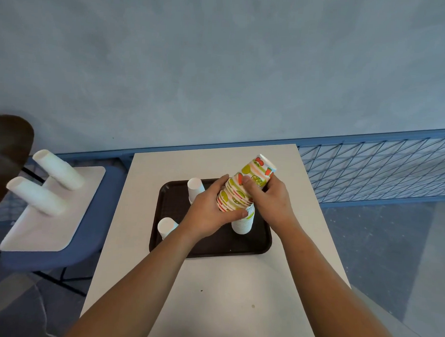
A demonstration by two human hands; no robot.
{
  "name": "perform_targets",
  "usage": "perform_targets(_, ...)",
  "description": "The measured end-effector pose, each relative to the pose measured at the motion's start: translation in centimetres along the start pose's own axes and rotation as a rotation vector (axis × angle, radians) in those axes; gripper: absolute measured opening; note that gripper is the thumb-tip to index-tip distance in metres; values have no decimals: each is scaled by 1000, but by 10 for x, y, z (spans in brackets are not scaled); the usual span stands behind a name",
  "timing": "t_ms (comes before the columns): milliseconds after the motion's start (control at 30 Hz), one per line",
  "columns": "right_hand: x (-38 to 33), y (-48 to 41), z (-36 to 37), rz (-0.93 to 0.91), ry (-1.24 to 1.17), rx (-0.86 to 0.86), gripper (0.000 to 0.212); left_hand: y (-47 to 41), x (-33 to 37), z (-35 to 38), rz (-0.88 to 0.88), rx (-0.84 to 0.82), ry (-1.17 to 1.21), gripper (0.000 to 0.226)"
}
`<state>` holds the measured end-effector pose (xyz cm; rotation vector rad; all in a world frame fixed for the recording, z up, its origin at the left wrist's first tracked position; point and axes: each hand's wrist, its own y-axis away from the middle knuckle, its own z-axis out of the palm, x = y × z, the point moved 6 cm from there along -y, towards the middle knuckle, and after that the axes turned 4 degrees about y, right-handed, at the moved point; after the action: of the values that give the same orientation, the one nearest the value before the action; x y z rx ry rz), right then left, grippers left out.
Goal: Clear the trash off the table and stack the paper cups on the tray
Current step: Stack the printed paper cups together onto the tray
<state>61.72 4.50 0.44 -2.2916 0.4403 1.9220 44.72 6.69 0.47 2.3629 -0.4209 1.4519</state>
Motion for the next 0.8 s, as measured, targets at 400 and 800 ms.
perform_targets(400, 21, -7, -78, 94, -410, 290, 25, -16, 1, -1, -67, 98, 72, 62)
perform_targets(800, 59, 18, -108, 217, -323, 377, 26, -48, -20, 32, -85, 119, 205, 71)
